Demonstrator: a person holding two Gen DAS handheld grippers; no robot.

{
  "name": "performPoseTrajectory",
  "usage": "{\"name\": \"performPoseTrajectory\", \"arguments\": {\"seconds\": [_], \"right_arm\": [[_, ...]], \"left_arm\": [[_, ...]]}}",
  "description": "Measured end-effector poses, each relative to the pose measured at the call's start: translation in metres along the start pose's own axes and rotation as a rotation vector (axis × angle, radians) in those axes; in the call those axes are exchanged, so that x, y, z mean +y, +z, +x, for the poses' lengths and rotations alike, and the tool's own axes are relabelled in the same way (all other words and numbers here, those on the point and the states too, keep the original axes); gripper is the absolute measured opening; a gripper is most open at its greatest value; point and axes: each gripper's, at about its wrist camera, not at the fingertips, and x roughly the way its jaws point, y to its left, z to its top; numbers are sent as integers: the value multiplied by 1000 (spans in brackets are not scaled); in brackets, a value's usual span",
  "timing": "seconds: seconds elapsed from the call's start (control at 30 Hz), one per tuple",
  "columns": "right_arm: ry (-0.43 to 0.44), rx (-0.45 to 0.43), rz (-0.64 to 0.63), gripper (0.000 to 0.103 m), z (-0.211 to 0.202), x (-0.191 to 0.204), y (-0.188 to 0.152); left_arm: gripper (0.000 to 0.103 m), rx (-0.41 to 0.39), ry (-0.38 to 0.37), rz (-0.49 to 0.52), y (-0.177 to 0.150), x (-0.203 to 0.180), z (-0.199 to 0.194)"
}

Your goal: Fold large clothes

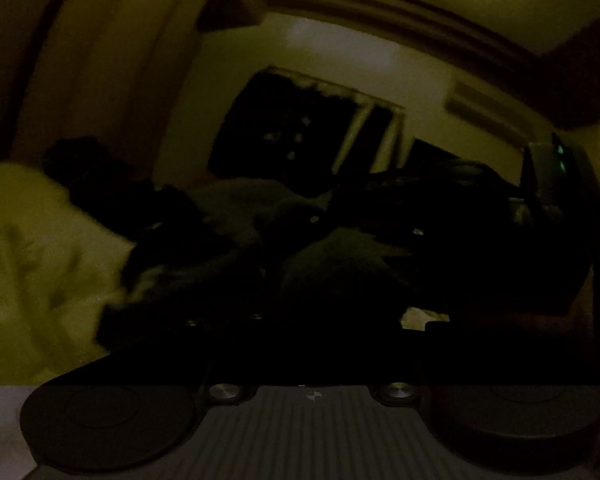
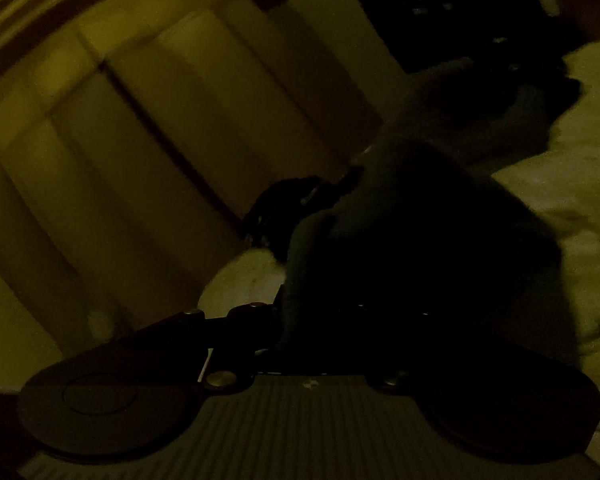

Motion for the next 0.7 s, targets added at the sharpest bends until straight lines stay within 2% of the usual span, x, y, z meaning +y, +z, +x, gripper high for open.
{"name": "performPoseTrajectory", "arguments": {"seconds": [0.13, 0.27, 0.33, 0.43, 0.53, 0.6, 0.7], "right_arm": [[12, 43, -44, 22, 32, 29, -20], [5, 85, -143, 22, 51, 52, -41], [-5, 127, -109, 21, 64, 49, -50], [14, 177, 30, 25, 79, 28, -61], [36, 189, 50, 37, 81, 20, -70], [60, 184, 7, 53, 75, 19, -74], [128, 183, 9, 70, 69, 16, -70]], "left_arm": [[82, -10, 35, -59, -6, 37, -23], [81, 36, 74, -111, -22, 65, -23], [82, 70, 79, -179, -32, 83, -16], [87, 100, 52, -262, -44, 104, -13], [94, 98, 35, -301, -50, 113, -12], [95, 94, 29, -322, -51, 116, -13], [100, 92, 19, -343, -51, 121, -13]]}}
